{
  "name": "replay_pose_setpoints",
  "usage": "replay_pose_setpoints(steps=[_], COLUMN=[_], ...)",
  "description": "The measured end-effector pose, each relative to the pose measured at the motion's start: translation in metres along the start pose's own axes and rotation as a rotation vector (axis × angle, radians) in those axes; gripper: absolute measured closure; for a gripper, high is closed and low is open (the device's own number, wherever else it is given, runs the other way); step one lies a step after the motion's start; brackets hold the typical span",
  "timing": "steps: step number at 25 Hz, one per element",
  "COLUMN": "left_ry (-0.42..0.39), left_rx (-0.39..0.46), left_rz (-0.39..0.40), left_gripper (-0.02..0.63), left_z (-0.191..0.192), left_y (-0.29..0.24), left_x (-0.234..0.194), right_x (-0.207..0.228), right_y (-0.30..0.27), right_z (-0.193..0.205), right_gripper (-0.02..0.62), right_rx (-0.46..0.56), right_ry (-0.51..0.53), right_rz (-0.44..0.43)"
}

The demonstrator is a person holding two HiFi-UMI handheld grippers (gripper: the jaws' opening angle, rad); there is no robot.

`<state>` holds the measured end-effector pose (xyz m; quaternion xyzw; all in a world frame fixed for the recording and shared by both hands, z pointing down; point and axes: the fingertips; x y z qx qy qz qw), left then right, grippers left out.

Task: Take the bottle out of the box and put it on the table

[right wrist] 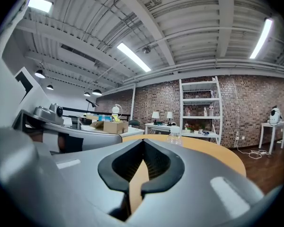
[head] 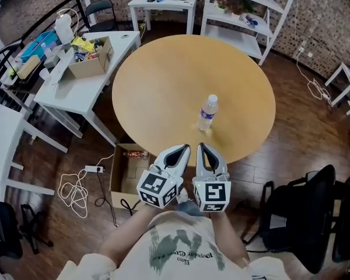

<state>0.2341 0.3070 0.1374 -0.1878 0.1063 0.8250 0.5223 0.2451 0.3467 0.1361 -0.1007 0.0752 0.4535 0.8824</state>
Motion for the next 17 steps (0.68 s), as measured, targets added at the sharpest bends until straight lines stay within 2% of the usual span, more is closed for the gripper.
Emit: replay_pose_setpoints(steps=[17], left_ry=[0.005], left_rx=[-0.018], left_rz=[0.007], left_gripper=[0.609], left_z=[0.008], left_y=[0.009], left_x=[-0.002], right_x=[-0.01], right_y=[0.005], right_z=[0.011], right_gripper=[0.597], right_rx=[-0.023], right_ry=[-0.006], right_rz=[-0.01])
Point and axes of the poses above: the fingertips, and each gripper's own axes: y backward along the fingers, x to its right, z out of its underside, and after that the axes turned 9 degrees about y, right-handed
